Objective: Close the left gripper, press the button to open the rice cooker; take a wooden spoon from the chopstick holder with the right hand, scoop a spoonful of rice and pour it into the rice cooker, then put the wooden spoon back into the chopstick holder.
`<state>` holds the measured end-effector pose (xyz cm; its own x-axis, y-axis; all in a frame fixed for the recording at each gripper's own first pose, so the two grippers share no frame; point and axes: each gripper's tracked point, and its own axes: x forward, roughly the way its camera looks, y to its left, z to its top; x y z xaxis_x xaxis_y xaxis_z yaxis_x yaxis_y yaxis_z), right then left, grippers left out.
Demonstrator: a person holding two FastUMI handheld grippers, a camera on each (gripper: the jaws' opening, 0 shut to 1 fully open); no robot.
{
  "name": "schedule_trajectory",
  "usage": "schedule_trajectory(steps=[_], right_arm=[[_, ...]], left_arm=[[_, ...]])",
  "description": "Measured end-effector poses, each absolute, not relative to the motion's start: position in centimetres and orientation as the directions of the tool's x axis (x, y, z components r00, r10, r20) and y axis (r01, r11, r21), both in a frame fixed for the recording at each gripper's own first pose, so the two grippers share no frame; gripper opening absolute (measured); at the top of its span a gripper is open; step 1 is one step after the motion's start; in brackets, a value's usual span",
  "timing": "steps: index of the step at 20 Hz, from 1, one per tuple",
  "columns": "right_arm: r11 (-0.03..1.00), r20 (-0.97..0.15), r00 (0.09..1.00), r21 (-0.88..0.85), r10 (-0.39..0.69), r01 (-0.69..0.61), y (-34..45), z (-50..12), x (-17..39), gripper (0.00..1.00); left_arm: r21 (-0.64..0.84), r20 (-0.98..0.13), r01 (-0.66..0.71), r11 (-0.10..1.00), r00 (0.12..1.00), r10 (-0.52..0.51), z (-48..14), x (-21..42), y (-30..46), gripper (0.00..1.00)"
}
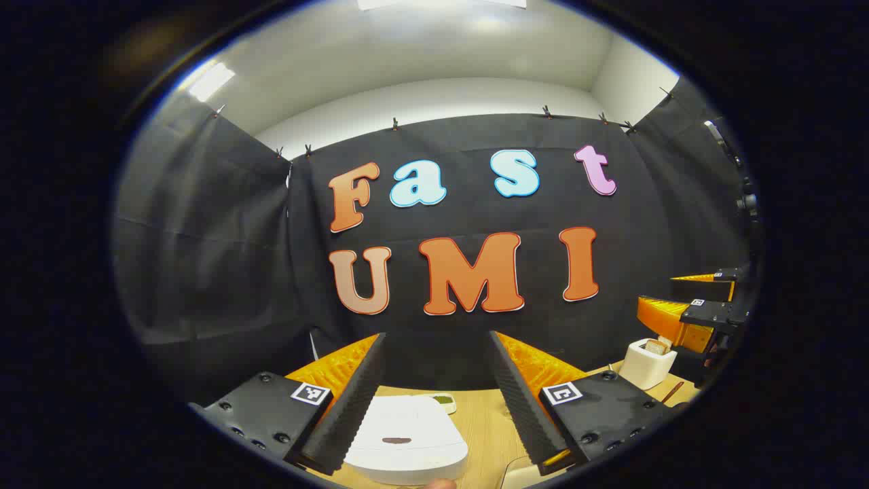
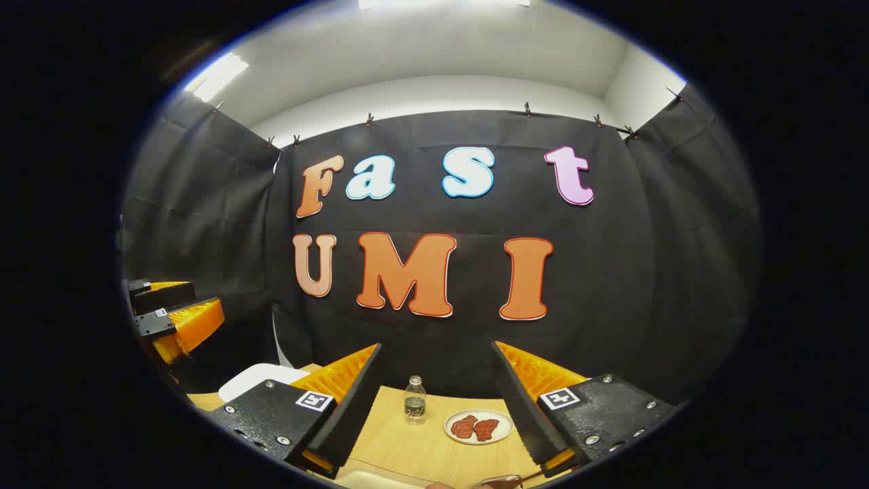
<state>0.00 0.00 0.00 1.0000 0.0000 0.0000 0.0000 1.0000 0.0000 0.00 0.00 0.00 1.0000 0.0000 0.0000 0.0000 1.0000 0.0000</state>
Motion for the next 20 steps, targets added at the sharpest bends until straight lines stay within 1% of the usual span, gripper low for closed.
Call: schedule_trajectory(steps=[1,3,7,8,9,11,12,14,16,17,20], right_arm=[[1.0,0.002,1.0,0.002,0.003,-0.003,-0.1,0.1,-0.1,0.95],[1.0,0.006,1.0,-0.004,-0.004,0.004,-0.6,0.1,0.0,0.95],[1.0,0.002,1.0,-0.003,-0.015,0.015,-0.8,-0.1,0.1,0.95],[1.0,-0.001,1.0,-0.002,-0.017,0.017,-1.0,-0.2,0.0,0.95],[1.0,-0.003,1.0,-0.003,-0.022,0.022,-1.4,-0.2,-0.1,0.95],[1.0,-0.008,1.0,0.002,-0.026,0.026,-1.7,-0.3,-0.2,0.95],[1.0,-0.012,0.999,0.005,-0.03,0.03,-1.7,-0.4,0.0,0.95],[0.999,-0.015,0.999,0.008,-0.031,0.031,-1.8,-0.4,0.0,0.95],[1.0,-0.015,0.999,-0.001,-0.03,0.03,-1.9,-0.5,0.3,0.95],[0.999,-0.015,0.999,-0.006,-0.032,0.032,-2.1,-0.4,0.3,0.95],[0.999,-0.014,0.999,-0.01,-0.044,0.044,-2.4,-0.4,0.7,0.95]], left_arm=[[0.005,0.005,0.007,1.0,1.0,-0.007,0.1,0.0,-0.2,0.96],[-0.002,0.015,0.021,1.0,1.0,-0.021,0.3,0.1,-0.6,1.0],[-0.028,0.015,0.031,0.999,0.999,-0.03,0.5,0.5,-0.3,1.0],[-0.031,0.019,0.022,0.999,1.0,-0.022,0.6,0.5,0.1,1.0],[-0.036,0.019,0.015,0.999,1.0,-0.015,0.6,0.5,0.4,0.96],[-0.049,0.016,-0.012,0.999,1.0,0.012,0.5,0.9,1.1,0.96],[-0.058,0.013,-0.014,0.998,1.0,0.015,0.5,1.0,1.2,1.0],[-0.06,0.003,-0.026,0.998,1.0,0.027,0.1,1.2,1.6,1.0],[-0.066,0.004,-0.034,0.997,0.999,0.034,0.3,1.6,2.1,0.96],[-0.063,0.006,-0.041,0.997,0.999,0.041,0.4,1.7,2.3,1.0],[-0.059,0.008,-0.059,0.997,0.998,0.06,0.4,2.4,3.3,1.0]])
